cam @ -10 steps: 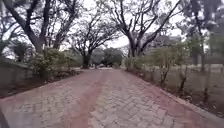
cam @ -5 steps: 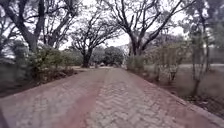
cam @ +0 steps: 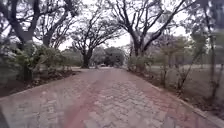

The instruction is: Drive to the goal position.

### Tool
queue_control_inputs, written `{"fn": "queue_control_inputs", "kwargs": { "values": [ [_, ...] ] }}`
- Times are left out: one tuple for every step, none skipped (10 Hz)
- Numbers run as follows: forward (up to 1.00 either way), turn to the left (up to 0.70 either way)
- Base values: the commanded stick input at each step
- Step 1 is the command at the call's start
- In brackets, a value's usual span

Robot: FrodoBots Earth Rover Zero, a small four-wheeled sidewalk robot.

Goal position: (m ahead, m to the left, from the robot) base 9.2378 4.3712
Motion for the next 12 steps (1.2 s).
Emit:
{"fn": "queue_control_inputs", "kwargs": {
  "values": [
    [0.70, 0.00],
    [0.70, 0.00],
    [0.70, 0.00],
    [0.70, 0.00],
    [0.70, 0.00],
    [0.70, 0.00],
    [0.70, 0.00],
    [0.70, 0.00],
    [0.70, 0.00],
    [0.70, 0.00],
    [0.70, 0.00],
    [0.70, 0.00]
  ]
}}
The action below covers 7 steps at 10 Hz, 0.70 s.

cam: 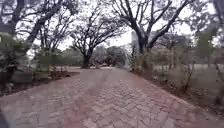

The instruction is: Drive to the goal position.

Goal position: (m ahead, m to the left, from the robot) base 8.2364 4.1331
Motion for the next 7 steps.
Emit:
{"fn": "queue_control_inputs", "kwargs": {
  "values": [
    [0.70, 0.00],
    [0.70, 0.00],
    [0.70, 0.00],
    [0.70, 0.00],
    [0.70, 0.00],
    [0.70, 0.00],
    [0.70, 0.00]
  ]
}}
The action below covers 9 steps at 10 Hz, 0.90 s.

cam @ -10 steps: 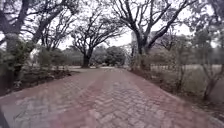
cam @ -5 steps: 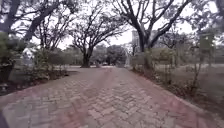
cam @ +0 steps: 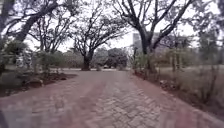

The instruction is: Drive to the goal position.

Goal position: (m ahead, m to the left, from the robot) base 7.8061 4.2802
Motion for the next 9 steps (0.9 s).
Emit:
{"fn": "queue_control_inputs", "kwargs": {
  "values": [
    [0.70, 0.00],
    [0.70, 0.00],
    [0.70, 0.00],
    [0.70, 0.00],
    [0.70, 0.00],
    [0.70, 0.00],
    [0.70, 0.00],
    [0.70, 0.00],
    [0.70, 0.00]
  ]
}}
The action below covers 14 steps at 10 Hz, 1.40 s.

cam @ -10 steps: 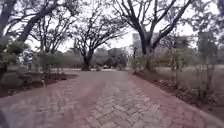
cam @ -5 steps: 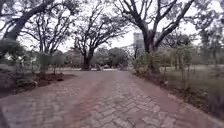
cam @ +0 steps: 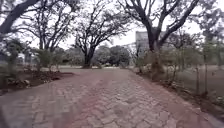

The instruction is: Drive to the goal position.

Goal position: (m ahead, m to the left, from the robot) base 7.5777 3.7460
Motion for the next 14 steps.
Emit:
{"fn": "queue_control_inputs", "kwargs": {
  "values": [
    [0.70, 0.00],
    [0.70, 0.02],
    [0.70, 0.03],
    [0.70, 0.04],
    [0.70, 0.04],
    [0.70, 0.03],
    [0.70, 0.03],
    [0.70, 0.03],
    [0.70, 0.03],
    [0.70, 0.03],
    [0.70, 0.03],
    [0.70, 0.03],
    [0.70, 0.04],
    [0.70, 0.04]
  ]
}}
